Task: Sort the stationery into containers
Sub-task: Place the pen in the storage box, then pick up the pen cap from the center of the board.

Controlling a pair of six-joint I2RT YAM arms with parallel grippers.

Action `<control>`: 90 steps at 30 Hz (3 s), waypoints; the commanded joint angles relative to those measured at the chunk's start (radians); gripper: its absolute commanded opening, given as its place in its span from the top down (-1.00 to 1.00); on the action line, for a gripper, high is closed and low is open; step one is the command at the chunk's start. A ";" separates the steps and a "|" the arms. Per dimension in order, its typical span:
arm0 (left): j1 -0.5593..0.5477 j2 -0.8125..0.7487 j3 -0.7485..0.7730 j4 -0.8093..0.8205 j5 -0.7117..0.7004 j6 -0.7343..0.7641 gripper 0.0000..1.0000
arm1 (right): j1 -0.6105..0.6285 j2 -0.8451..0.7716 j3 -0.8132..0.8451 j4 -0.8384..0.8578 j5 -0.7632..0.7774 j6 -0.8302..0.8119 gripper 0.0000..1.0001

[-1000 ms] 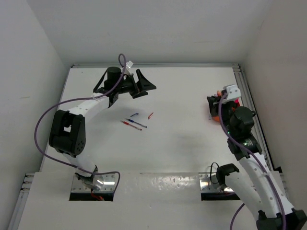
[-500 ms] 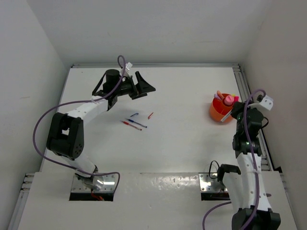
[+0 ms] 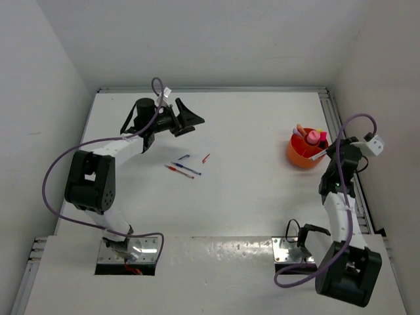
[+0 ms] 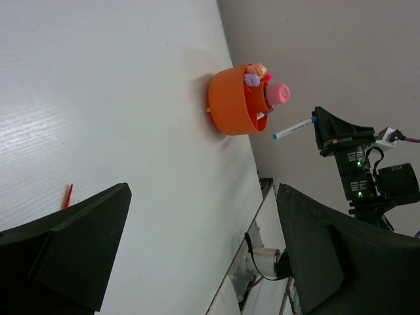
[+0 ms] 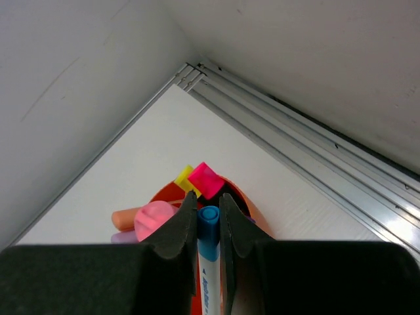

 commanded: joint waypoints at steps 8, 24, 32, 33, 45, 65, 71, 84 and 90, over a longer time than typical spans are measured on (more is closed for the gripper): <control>0.027 -0.032 -0.045 0.091 -0.012 0.012 -1.00 | -0.039 0.134 0.028 0.183 -0.004 0.046 1.00; 0.032 0.024 0.018 -0.165 0.012 0.136 -1.00 | -0.047 0.281 0.102 0.224 -0.099 0.044 0.72; 0.042 -0.090 0.059 -0.449 -0.129 0.522 -1.00 | -0.044 0.313 0.117 0.217 -0.191 0.026 -0.08; 0.045 -0.096 0.067 -0.474 -0.137 0.593 -1.00 | -0.044 0.307 0.119 0.210 -0.203 0.021 -0.11; 0.081 0.033 0.359 -1.242 -0.004 1.616 0.12 | -0.091 0.142 0.255 -0.209 -0.682 -0.100 -0.01; -0.233 0.109 0.343 -0.995 -0.286 1.596 -0.08 | -0.054 0.172 0.381 -0.584 -0.981 -0.232 0.19; -0.353 0.184 0.348 -0.836 -0.531 1.258 -0.12 | -0.053 0.183 0.389 -0.600 -0.963 -0.241 0.17; -0.389 0.396 0.503 -0.870 -0.688 1.147 -0.01 | -0.050 0.204 0.392 -0.604 -0.963 -0.247 0.18; -0.390 0.444 0.537 -0.899 -0.663 1.176 0.18 | -0.050 0.207 0.396 -0.609 -0.964 -0.253 0.18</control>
